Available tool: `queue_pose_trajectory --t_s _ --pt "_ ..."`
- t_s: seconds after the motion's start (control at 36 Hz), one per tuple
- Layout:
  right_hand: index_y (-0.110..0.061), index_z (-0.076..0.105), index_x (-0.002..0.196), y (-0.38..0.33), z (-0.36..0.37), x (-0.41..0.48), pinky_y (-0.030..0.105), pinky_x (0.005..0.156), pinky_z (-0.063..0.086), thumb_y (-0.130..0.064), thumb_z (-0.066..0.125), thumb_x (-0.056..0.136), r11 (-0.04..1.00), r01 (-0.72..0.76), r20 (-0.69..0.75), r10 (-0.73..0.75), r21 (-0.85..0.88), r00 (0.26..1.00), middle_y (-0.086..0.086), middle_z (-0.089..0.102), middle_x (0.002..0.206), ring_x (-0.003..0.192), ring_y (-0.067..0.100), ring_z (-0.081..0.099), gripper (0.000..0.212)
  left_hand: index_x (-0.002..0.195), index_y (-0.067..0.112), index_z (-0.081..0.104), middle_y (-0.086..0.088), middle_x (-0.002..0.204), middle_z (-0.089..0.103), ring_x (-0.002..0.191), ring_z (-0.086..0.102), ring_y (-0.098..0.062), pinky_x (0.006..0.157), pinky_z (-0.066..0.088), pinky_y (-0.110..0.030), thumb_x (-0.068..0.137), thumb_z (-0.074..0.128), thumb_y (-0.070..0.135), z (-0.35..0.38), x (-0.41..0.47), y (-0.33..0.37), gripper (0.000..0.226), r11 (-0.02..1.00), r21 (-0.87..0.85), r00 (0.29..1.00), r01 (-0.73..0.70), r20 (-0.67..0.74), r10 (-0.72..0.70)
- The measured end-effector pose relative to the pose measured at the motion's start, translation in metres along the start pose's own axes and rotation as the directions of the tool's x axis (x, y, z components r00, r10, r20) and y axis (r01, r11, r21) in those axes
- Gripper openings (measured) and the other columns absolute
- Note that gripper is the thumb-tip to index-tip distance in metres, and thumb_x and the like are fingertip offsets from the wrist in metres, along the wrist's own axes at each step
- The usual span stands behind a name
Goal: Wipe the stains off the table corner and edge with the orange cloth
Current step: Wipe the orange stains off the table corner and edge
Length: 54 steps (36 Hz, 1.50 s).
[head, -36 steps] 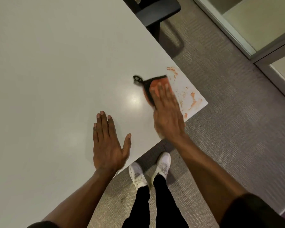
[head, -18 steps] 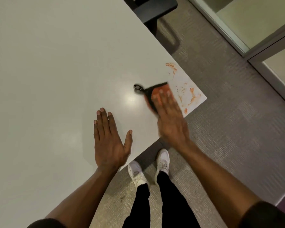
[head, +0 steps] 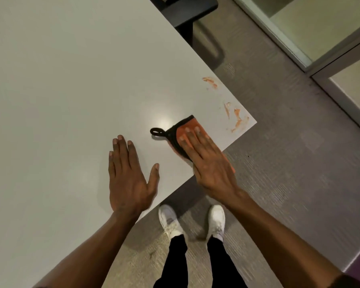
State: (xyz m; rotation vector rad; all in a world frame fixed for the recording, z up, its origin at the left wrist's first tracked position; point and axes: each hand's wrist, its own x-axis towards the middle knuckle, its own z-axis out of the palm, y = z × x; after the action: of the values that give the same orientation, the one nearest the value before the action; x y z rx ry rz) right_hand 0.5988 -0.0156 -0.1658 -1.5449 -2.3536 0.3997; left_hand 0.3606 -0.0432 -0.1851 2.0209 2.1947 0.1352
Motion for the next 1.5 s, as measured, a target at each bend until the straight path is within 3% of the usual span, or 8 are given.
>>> queue_pose_trajectory --t_s 0.19,0.33,0.47,0.61,0.75,1.0,1.22,1.5 --pt "-0.004 0.028 0.166 0.055 -0.017 0.047 0.055 0.136 0.013 0.005 0.063 0.095 0.983 -0.175 -0.108 0.18 0.054 0.978 0.021 0.024 0.175 0.164 0.044 0.015 0.08 0.18 0.006 0.012 -0.013 0.19 -0.003 0.177 -0.007 -0.026 0.144 0.004 -0.048 0.112 0.027 0.071 -0.002 -0.003 0.002 0.095 1.0 0.012 1.0 0.0 0.005 0.0" --pt "0.0 0.025 0.167 0.015 -0.002 0.015 0.057 0.134 0.018 0.006 0.054 0.098 0.996 -0.033 -0.079 0.039 0.078 0.996 0.021 0.02 0.176 0.166 0.04 0.012 0.075 0.178 0.0 0.01 -0.018 0.189 -0.002 0.177 -0.008 -0.03 0.144 0.001 -0.051 0.114 0.028 0.062 0.001 -0.002 0.013 0.091 1.0 -0.003 1.0 0.031 0.001 -0.031" --pt "-0.01 0.014 0.171 0.006 0.002 -0.013 0.047 0.138 0.007 -0.003 0.045 0.09 0.995 0.071 0.033 -0.073 0.067 0.997 0.013 0.009 0.18 0.168 0.029 -0.002 0.087 0.178 -0.002 0.004 -0.018 0.189 -0.007 0.177 -0.011 -0.029 0.143 -0.002 -0.052 0.116 0.022 0.056 0.006 0.001 0.048 0.086 0.97 -0.088 0.973 0.228 -0.001 -0.229" --pt "-0.006 0.027 0.168 0.056 -0.023 0.028 0.05 0.136 0.016 0.009 0.057 0.095 0.994 -0.092 -0.045 0.095 0.065 0.994 0.016 0.023 0.177 0.166 0.036 0.012 0.08 0.179 0.001 0.004 -0.016 0.189 -0.006 0.177 -0.011 -0.026 0.143 -0.001 -0.051 0.117 0.018 0.063 0.01 -0.001 0.057 0.089 0.959 -0.08 0.96 0.273 -0.037 -0.276" --pt "-0.005 0.021 0.169 0.061 -0.026 0.045 0.051 0.137 0.01 0.006 0.059 0.09 0.986 -0.16 -0.042 0.162 0.054 0.986 0.018 0.016 0.178 0.167 0.037 0.005 0.088 0.178 0.001 0.009 -0.016 0.19 0.0 0.177 -0.006 -0.025 0.144 0.001 -0.05 0.118 0.017 0.061 0.013 -0.002 0.056 0.085 0.958 -0.086 0.958 0.272 -0.073 -0.278" --pt "-0.009 0.005 0.171 0.019 0.003 -0.003 0.05 0.137 0.012 -0.008 0.045 0.087 0.975 0.221 0.142 -0.222 0.022 0.965 0.015 0.004 0.18 0.168 0.032 -0.003 0.093 0.179 0.004 0.01 -0.013 0.19 0.002 0.178 -0.005 -0.023 0.144 0.003 -0.05 0.118 0.02 0.05 0.014 -0.001 0.057 0.077 0.956 -0.098 0.954 0.277 -0.095 -0.286" --pt "-0.007 0.016 0.17 0.095 -0.035 0.068 0.049 0.137 0.009 0.006 0.057 0.092 0.994 -0.113 -0.008 0.113 0.01 0.994 0.013 0.011 0.18 0.168 0.034 0.001 0.089 0.178 0.003 0.015 -0.014 0.19 0.006 0.178 -0.003 -0.022 0.144 0.004 -0.05 0.117 0.027 0.06 0.014 -0.001 0.058 0.085 0.952 -0.1 0.949 0.288 -0.105 -0.298" --pt "-0.008 0.011 0.171 0.048 -0.017 -0.017 0.053 0.136 0.016 -0.005 0.028 0.082 0.994 0.085 0.12 -0.092 0.062 0.989 0.014 0.005 0.18 0.168 0.032 0.0 0.09 0.177 0.0 0.018 -0.017 0.189 0.008 0.178 0.001 -0.027 0.143 0.007 -0.053 0.115 0.031 0.059 0.013 0.0 0.059 0.087 0.955 -0.088 0.949 0.285 -0.116 -0.294"
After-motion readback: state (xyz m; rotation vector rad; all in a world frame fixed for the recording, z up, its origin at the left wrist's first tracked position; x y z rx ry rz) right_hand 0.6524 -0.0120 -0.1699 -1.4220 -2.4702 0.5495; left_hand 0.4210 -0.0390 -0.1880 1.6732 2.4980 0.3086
